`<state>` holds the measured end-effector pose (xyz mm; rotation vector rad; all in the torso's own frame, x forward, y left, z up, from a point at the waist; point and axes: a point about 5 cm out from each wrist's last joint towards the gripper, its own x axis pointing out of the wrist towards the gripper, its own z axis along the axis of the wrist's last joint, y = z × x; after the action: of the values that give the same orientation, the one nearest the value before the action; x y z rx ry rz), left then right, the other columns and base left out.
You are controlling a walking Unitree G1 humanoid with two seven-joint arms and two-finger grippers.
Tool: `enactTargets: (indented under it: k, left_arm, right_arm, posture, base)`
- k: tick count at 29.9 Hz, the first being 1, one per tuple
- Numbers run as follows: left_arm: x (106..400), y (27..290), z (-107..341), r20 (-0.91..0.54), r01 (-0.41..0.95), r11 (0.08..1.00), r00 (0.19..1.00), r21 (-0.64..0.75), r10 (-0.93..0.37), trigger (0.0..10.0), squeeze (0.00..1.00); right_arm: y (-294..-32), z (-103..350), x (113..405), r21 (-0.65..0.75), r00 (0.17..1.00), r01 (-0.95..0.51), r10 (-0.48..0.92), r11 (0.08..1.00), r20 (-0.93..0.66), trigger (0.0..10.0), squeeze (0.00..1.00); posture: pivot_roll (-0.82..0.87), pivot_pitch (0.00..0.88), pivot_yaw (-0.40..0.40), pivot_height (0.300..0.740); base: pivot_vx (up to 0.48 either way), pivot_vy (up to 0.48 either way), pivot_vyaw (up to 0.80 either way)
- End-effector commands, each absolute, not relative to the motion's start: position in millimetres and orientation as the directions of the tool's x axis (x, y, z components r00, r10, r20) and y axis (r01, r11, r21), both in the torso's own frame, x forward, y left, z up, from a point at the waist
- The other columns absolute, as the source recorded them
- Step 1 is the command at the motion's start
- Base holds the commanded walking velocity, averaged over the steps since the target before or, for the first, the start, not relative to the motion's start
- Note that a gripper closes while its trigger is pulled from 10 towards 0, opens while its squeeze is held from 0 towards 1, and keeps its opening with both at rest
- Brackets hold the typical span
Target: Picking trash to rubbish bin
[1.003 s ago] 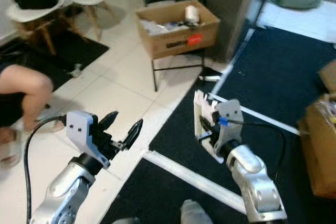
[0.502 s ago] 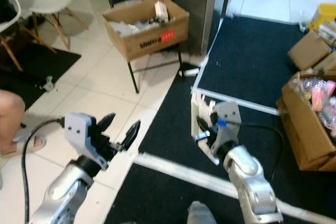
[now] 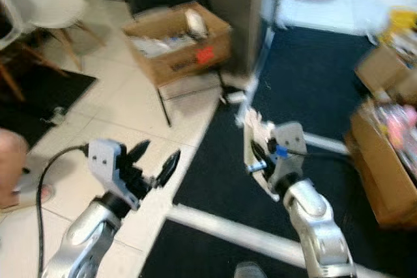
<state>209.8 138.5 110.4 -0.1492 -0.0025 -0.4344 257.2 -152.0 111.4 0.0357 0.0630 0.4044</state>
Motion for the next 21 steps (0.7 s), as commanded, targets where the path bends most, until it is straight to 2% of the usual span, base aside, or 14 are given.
enactTargets:
  k: [1,7,21]
  left_arm:
    - [211.4,139.8,109.4,0.022,0.421,0.899,0.907,-0.122,-0.421,10.0,0.00]
    - [211.8,139.3,109.3,0.023,0.422,0.898,0.906,-0.126,-0.423,10.0,0.00]
    - [212.0,139.5,110.3,0.030,0.421,0.898,0.907,-0.128,-0.421,10.0,0.00]
  right_arm:
    - [-152.0,107.6,255.3,0.046,0.916,-0.394,0.396,0.918,-0.062,10.0,0.00]
    - [-152.3,105.5,255.7,0.021,0.916,-0.391,0.391,0.920,-0.087,10.0,0.00]
    - [-152.5,104.9,256.8,0.006,0.918,-0.386,0.385,0.922,-0.091,10.0,0.00]
  posture:
    - [-0.09,0.030,0.056,0.740]
    - [-0.09,0.029,0.057,0.740]
    - [-0.09,0.040,0.055,0.740]
  base:
    - [0.480,0.000,0.00]
    - [0.480,0.000,-0.08]
    - [0.480,0.000,-0.80]
